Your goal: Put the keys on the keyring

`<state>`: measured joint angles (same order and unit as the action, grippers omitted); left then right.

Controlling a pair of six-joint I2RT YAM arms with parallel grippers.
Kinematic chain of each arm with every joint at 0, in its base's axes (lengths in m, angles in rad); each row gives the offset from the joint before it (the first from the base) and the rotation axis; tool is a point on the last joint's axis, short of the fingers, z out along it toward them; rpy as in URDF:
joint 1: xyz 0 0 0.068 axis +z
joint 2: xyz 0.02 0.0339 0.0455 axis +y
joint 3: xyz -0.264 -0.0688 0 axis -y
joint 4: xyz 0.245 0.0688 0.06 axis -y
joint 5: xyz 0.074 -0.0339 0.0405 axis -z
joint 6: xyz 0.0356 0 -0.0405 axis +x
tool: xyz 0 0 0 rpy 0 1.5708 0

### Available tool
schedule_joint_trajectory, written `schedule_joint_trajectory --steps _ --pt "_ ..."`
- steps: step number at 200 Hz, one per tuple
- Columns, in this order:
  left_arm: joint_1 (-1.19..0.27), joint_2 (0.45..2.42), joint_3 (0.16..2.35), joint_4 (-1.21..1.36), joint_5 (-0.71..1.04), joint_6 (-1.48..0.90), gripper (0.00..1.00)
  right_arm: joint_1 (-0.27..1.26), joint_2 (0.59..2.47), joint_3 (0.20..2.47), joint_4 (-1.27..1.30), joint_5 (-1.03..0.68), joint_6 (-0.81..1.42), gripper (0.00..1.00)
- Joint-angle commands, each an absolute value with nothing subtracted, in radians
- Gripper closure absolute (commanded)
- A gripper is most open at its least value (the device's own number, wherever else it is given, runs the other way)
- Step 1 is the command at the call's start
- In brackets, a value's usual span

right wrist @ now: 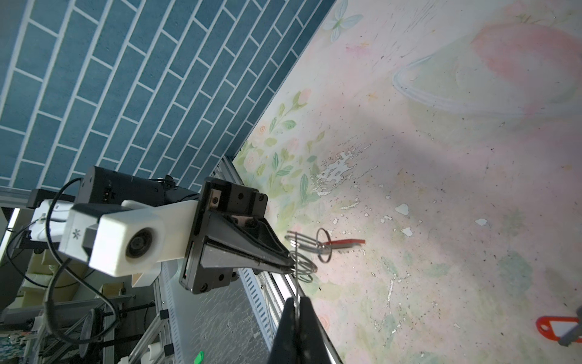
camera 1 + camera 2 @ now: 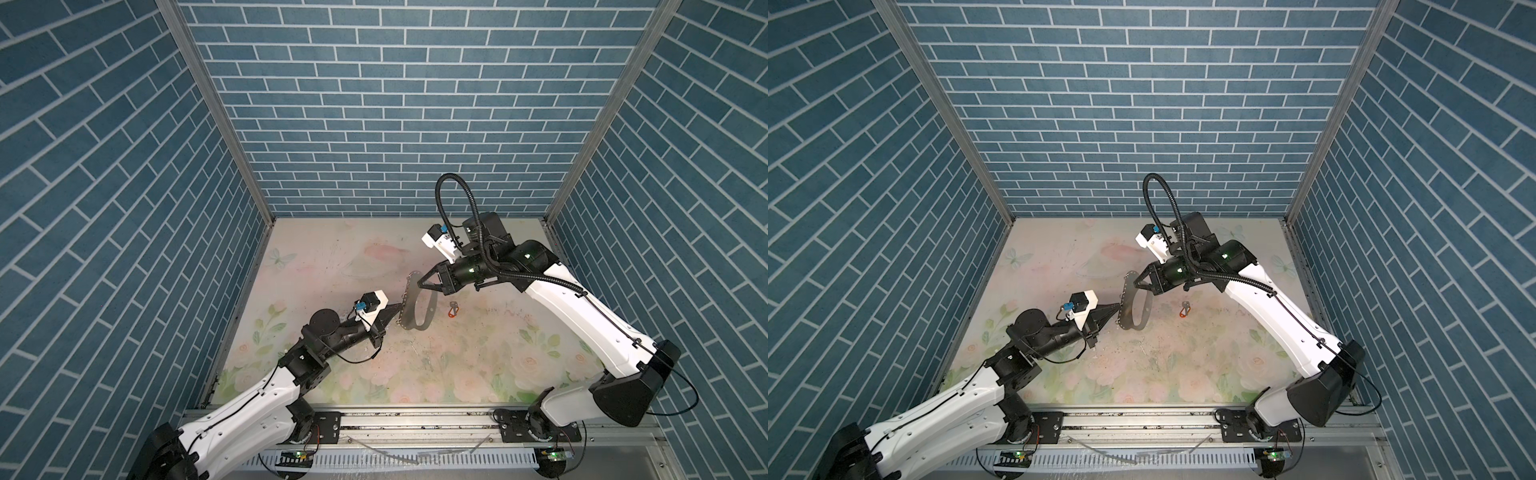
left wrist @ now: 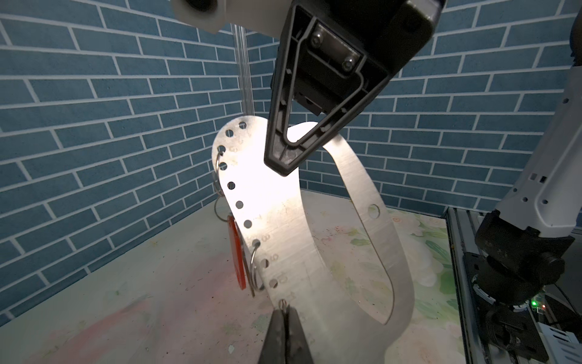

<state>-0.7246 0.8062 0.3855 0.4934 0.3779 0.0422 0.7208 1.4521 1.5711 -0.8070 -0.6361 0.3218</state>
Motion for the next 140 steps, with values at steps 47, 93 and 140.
schedule_joint_trajectory --steps 47,93,140 --pt "-0.727 0.740 0.365 0.568 0.360 0.071 1.00 0.715 1.432 1.501 -0.708 -0.651 0.405 1.00" --pt "-0.727 0.733 0.370 0.552 0.380 0.085 1.00 0.714 1.431 1.464 -0.652 -0.658 0.428 1.00" --pt "-0.728 0.737 0.396 0.450 0.356 0.118 1.00 0.707 1.394 1.461 -0.637 -0.625 0.424 1.00"
